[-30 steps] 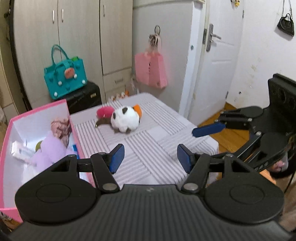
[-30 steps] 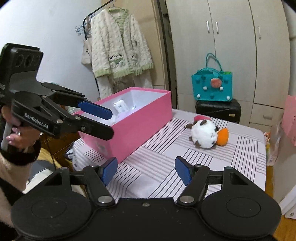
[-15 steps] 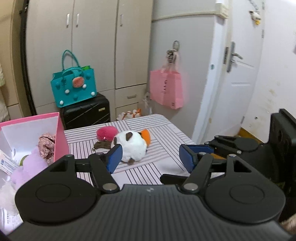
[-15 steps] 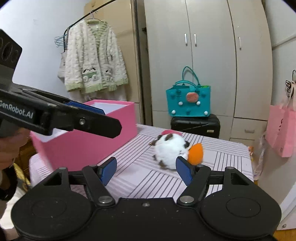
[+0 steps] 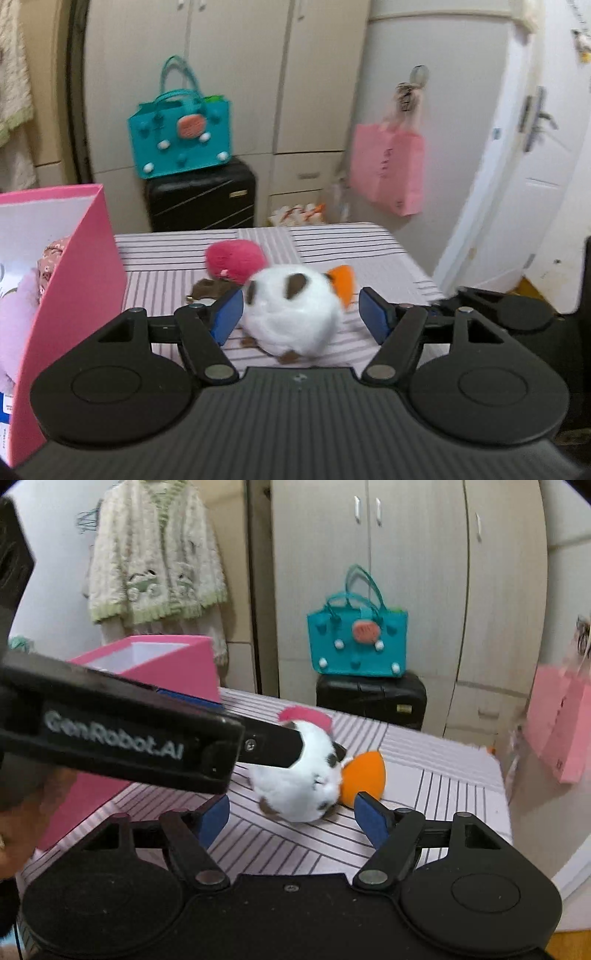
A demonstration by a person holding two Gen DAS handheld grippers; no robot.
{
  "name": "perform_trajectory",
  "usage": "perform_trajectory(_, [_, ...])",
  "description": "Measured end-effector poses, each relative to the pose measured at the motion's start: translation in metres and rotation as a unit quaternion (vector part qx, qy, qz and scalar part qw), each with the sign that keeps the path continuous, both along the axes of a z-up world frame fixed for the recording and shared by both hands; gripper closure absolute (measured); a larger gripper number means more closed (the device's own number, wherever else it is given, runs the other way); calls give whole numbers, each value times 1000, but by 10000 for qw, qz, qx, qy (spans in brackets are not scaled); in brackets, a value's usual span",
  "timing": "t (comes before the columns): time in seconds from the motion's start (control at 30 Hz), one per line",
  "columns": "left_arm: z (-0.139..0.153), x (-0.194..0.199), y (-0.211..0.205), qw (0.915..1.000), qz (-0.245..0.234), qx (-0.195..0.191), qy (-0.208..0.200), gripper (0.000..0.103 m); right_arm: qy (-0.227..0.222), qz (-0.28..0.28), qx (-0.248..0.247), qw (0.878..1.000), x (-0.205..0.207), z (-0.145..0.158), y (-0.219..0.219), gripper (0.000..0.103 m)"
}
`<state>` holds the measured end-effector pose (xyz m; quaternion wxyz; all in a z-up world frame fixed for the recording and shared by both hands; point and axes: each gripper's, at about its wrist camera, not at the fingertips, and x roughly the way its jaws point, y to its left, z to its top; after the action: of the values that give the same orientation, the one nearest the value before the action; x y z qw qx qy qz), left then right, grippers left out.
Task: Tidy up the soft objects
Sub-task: 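Grasp the white panda plush with the left gripper while the right gripper grips it too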
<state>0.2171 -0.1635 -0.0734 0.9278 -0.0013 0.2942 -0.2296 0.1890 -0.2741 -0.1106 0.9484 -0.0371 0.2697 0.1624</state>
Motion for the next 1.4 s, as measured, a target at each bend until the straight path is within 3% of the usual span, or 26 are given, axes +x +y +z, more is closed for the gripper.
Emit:
perform_trajectory(0.17, [-14,28,3,9978,463,-70,464,34,288,-121,297,9991,26,-14,-9,25])
perform_trajectory(0.43, [-26,39,9,9961,304,-549,627,33,356,-180,817,9959,44,-24,-10,24])
perform_trajectory(0.57, [-33,45,6,9925,161,-807,908,33,259,-181,889,9955,45,-26,-8,26])
perform_trajectory(0.87, [-37,40,2,9948,194,-716,696,32,196,-308,678,9970,41,-26,-1,37])
perform_trajectory(1.03, [-40,44,6,9903,308,-868,1036,32,234,-314,681,9969,40,-26,0,40])
perform_trajectory(1.23, [-39,33,3,9929,150,-684,962,41,243,-335,691,9968,37,-26,2,43])
perform_trajectory(1.4, [-39,22,4,9944,185,-539,894,42,259,-308,756,9963,31,-25,3,44])
